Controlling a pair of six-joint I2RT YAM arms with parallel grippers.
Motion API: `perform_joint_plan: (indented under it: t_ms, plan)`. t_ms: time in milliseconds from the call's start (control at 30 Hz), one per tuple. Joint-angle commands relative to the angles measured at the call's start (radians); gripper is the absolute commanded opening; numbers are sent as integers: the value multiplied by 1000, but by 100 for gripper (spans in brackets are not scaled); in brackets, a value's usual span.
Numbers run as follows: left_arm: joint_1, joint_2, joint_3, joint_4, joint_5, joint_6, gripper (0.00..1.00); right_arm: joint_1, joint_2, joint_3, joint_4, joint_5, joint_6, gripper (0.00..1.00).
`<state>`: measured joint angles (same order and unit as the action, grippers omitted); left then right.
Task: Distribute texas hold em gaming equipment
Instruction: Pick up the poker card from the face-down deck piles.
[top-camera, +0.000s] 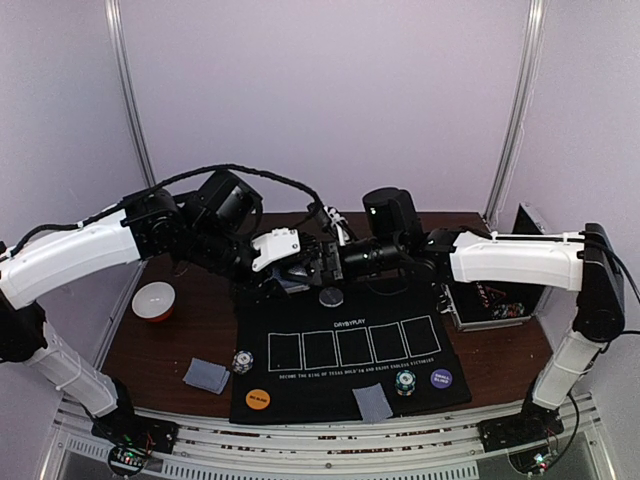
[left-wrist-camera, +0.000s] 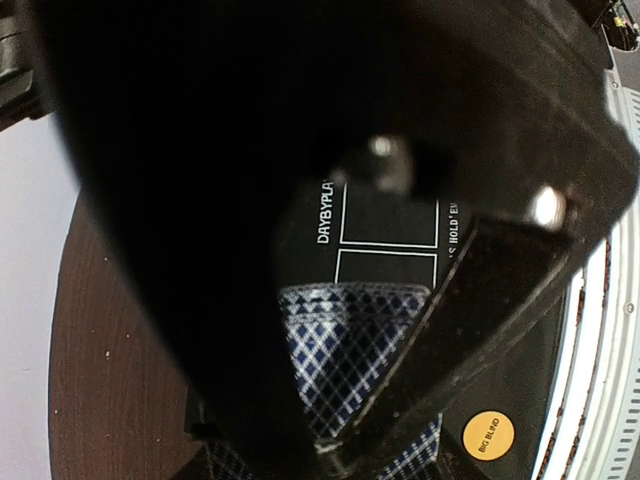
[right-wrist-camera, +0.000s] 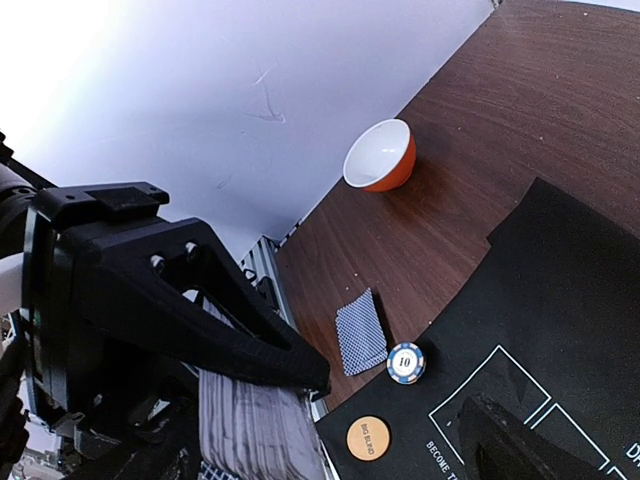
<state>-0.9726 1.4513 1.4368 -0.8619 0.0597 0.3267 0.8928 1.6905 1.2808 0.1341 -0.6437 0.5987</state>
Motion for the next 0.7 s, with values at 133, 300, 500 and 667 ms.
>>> perform_joint_plan:
  t_ms: [133, 300, 500, 667]
  plan:
    - [-5, -15, 18, 37, -13, 20, 46, 7, -28, 47, -185, 117, -116, 77]
    - [-5, -14, 14, 37, -18, 23, 46, 8, -49, 59, -249, 126, -142, 62]
    - [-5, -17, 2, 37, -27, 22, 46, 5, -64, 83, -296, 134, -160, 49]
    - [-5, -20, -5, 38, -36, 22, 46, 5, -65, 106, -330, 125, -168, 32]
